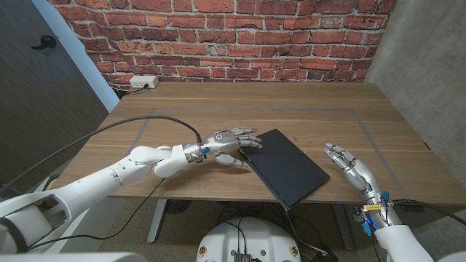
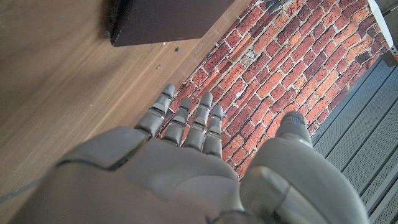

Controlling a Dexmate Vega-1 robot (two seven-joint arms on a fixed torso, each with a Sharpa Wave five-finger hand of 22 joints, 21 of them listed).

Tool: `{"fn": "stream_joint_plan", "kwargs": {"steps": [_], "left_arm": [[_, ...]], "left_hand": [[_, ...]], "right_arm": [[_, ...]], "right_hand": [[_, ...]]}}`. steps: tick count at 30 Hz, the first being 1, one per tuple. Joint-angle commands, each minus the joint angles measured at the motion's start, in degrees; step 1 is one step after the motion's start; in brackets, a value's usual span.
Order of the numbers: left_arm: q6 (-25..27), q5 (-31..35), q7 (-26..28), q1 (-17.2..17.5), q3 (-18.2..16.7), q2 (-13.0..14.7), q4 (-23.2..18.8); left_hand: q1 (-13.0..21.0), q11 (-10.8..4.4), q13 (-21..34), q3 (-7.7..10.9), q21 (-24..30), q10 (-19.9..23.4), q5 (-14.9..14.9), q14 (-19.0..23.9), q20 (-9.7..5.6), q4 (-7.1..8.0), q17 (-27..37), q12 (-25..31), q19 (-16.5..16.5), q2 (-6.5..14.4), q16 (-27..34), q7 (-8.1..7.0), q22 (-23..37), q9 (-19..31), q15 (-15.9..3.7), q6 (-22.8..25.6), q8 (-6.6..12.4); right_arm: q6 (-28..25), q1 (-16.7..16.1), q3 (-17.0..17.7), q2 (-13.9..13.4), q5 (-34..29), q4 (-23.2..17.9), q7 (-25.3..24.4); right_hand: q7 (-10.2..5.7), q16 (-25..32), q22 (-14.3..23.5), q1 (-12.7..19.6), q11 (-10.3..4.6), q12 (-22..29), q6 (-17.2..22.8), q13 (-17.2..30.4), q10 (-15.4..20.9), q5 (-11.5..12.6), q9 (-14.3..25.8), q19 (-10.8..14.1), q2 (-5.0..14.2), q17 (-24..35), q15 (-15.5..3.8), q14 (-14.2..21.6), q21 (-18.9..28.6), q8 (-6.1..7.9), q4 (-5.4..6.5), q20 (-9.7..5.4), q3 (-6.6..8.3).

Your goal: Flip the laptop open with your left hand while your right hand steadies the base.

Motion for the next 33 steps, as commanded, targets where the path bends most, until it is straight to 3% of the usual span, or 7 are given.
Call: {"fn": "stream_joint_plan", "kwargs": {"steps": [1, 8, 10, 17, 20, 26, 33], "left_arm": [[1.26, 2.72, 1.11, -0.66, 1.25, 0.21, 0.08], [2.35, 4.02, 0.42, -1.14, 1.49, 1.30, -1.75], [2.86, 4.27, -1.11, -1.03, 1.24, 2.16, -3.57], [5.10, 5.81, -8.16, -0.05, 0.00, 4.97, -10.55], [5.39, 6.70, -9.39, 0.34, -0.29, 5.43, -12.11], [5.58, 7.75, -9.86, 0.94, -0.61, 5.47, -12.96], [5.63, 8.64, -8.99, 1.17, -0.74, 5.21, -13.20]], "left_hand": [[0.50, -0.25, 0.22, -0.37, 0.20, -0.61, 0.28, -0.38, -4.88, -0.12, 0.07, -0.32, 0.60, -0.63, -0.30, -0.19, 0.04, -0.05, -8.97, -0.83, -0.49], [3.81, -0.25, 0.24, 1.22, 0.05, -0.90, 0.67, -0.57, -4.72, -1.41, -0.02, -0.60, 0.49, 0.85, -0.51, -0.41, 0.04, -0.12, -9.01, -1.13, -0.60], [6.06, 0.59, 0.28, 2.46, -0.20, -1.69, 0.60, -1.14, -4.28, -2.12, -0.02, -0.94, -0.13, 2.00, -0.70, -0.32, 0.05, -0.15, -8.72, -1.86, -0.89], [11.81, 1.52, 0.66, 6.44, -0.97, -10.32, -3.02, -8.72, -3.14, -2.32, 0.35, -2.65, -6.17, 4.70, -1.06, -0.33, 0.18, 0.15, -6.63, -12.44, -4.88], [12.38, 1.75, 0.76, 7.04, -0.98, -12.04, -3.22, -9.62, -2.88, -2.28, 0.40, -2.79, -7.18, 5.14, -0.93, -0.41, 0.19, 0.26, -5.60, -13.79, -5.26], [12.90, 0.75, 0.94, 7.56, -0.66, -10.68, -3.51, -9.62, -2.65, -2.25, 0.41, -1.62, -7.56, 5.12, -0.55, -0.28, 0.16, 0.52, -5.37, -11.67, -4.08], [14.58, -0.18, 1.18, 8.88, 0.11, -7.06, -3.55, -7.68, -2.63, -2.57, 0.30, 0.06, -6.10, 5.02, 0.11, -0.09, 0.08, 0.99, -5.94, -4.44, -0.56]], "right_arm": [[1.10, 0.26, 0.12, 0.39, 0.90, 0.84, 0.87], [1.39, 0.28, 0.18, 0.55, 0.92, 1.01, 0.98], [1.34, 0.26, 0.20, 0.48, 1.10, 1.07, 1.17], [1.13, 0.09, 0.35, 0.04, 2.24, 0.99, 2.16], [0.84, 0.11, 0.41, -0.33, 2.73, 1.03, 2.73], [1.22, 0.97, 0.26, -0.48, 2.88, 1.48, 2.95], [0.47, 0.76, 0.51, -0.85, 3.50, 1.35, 3.34]], "right_hand": [[-0.06, -0.12, 0.09, 0.01, -0.09, 0.15, -0.24, 0.29, -0.52, 0.18, 0.23, 0.02, 0.24, 0.23, -0.66, -0.20, 0.13, -0.14, 0.16, 0.09, 0.05], [-0.07, -0.23, 0.10, 0.05, -0.26, 0.15, -0.36, 0.42, -0.75, 0.18, 0.24, -0.13, 0.24, 0.28, -0.60, -0.31, 0.06, -0.27, 0.13, 0.09, 0.03], [-0.02, -0.30, 0.10, 0.05, -0.18, 0.15, -0.56, 0.46, -0.81, 0.18, 0.25, -0.12, 0.26, 0.30, -0.56, -0.43, 0.05, -0.38, 0.13, 0.03, 0.02], [-0.03, -0.40, 0.08, 0.12, 0.18, 0.14, -0.73, 0.57, -1.04, 0.18, 0.26, -0.48, 0.28, 0.34, -0.57, -0.55, -0.11, -0.52, 0.08, -0.19, 0.02], [-0.03, -0.43, 0.07, 0.13, 0.07, 0.16, -0.79, 0.62, -1.08, 0.19, 0.26, -0.60, 0.31, 0.36, -0.52, -0.57, -0.17, -0.58, 0.08, -0.20, 0.02], [0.02, -0.48, 0.06, 0.15, -0.08, 0.23, -0.78, 0.70, -1.05, 0.18, 0.27, -0.75, 0.35, 0.40, -0.54, -0.61, -0.23, -0.64, 0.07, -0.14, 0.02], [0.06, -0.52, 0.03, 0.19, -0.06, 0.24, -0.82, 0.83, -1.27, 0.17, 0.28, -0.89, 0.38, 0.44, -0.60, -0.58, -0.30, -0.74, 0.04, -0.30, 0.00]]}}
